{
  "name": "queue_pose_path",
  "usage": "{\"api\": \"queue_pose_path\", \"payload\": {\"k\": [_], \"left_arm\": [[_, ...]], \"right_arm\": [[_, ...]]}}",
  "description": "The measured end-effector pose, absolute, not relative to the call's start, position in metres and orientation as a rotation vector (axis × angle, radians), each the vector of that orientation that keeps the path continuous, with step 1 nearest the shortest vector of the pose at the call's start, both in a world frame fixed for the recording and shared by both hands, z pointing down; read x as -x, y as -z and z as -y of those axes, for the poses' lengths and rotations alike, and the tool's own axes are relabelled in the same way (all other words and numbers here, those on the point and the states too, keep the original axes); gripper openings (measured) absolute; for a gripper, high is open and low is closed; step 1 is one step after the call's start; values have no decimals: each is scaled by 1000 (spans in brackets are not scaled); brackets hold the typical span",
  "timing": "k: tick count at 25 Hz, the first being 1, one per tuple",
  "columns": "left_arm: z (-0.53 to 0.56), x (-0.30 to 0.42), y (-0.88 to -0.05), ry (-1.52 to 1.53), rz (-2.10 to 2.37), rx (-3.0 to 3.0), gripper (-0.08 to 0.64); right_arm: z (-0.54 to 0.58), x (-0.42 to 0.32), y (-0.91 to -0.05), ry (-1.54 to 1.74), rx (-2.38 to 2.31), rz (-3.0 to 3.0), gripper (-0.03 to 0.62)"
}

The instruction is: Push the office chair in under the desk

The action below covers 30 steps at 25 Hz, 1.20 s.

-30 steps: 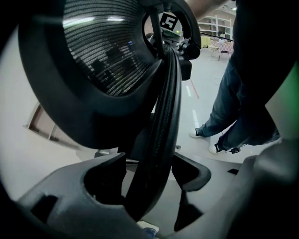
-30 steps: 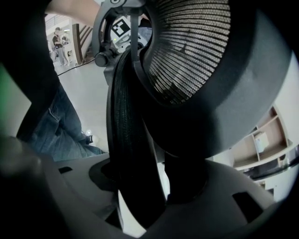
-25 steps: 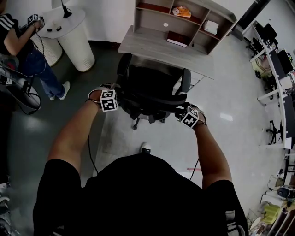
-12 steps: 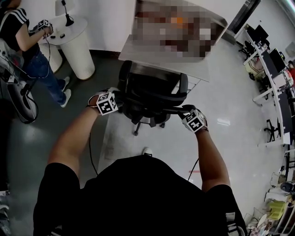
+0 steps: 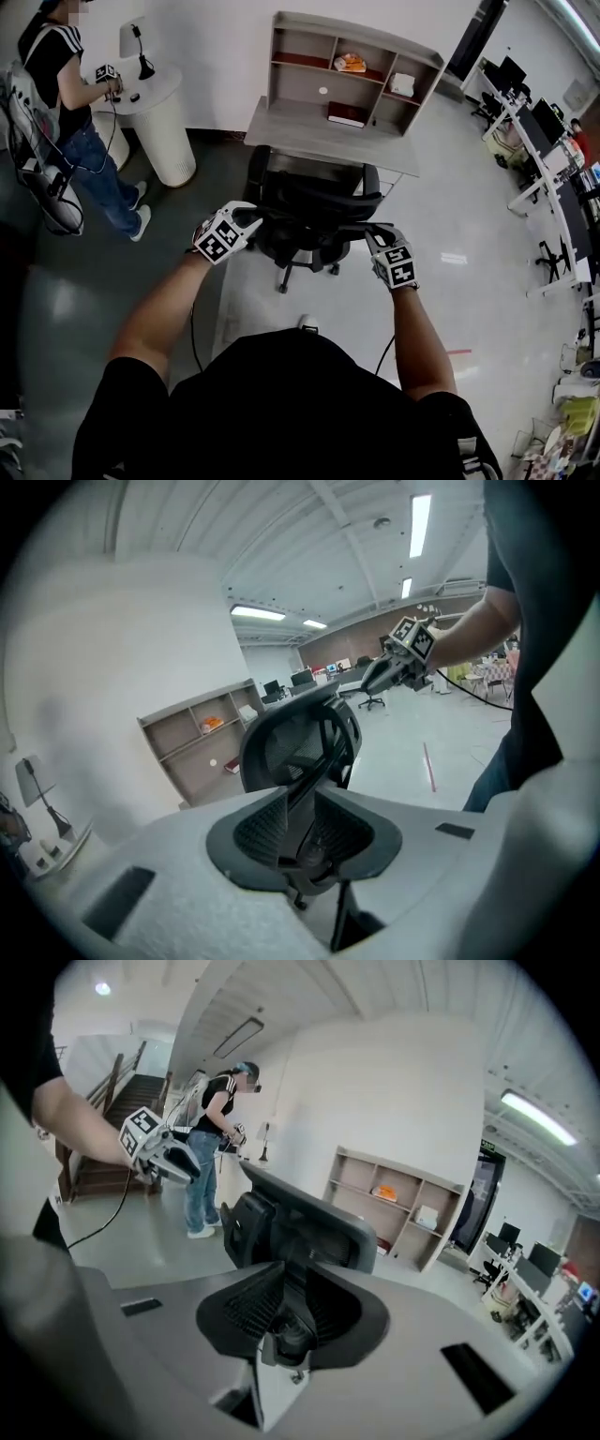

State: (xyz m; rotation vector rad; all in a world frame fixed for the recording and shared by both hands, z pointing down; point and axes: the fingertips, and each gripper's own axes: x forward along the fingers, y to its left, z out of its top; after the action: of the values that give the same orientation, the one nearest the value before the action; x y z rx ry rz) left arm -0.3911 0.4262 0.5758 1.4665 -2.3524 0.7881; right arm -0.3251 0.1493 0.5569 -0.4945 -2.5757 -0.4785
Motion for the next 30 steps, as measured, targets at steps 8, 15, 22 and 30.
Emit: {"api": "queue_pose_path", "payload": {"k": [8, 15, 22, 30], "left_arm": [[-421, 350, -528, -549, 2489, -1556, 76], [-429, 342, -503, -465, 2560, -1564, 64], [-432, 348, -490, -404, 2628, -1513, 48], [-415, 347, -477, -354, 2676, -1493, 18]], "right_arm": [[-182, 290, -492, 348, 420, 2760, 77], [-193, 276, -462, 318, 402, 2842, 72], [-178, 280, -459, 313, 357, 2875, 72], [-152, 277, -457, 280, 325, 2905, 40]]}}
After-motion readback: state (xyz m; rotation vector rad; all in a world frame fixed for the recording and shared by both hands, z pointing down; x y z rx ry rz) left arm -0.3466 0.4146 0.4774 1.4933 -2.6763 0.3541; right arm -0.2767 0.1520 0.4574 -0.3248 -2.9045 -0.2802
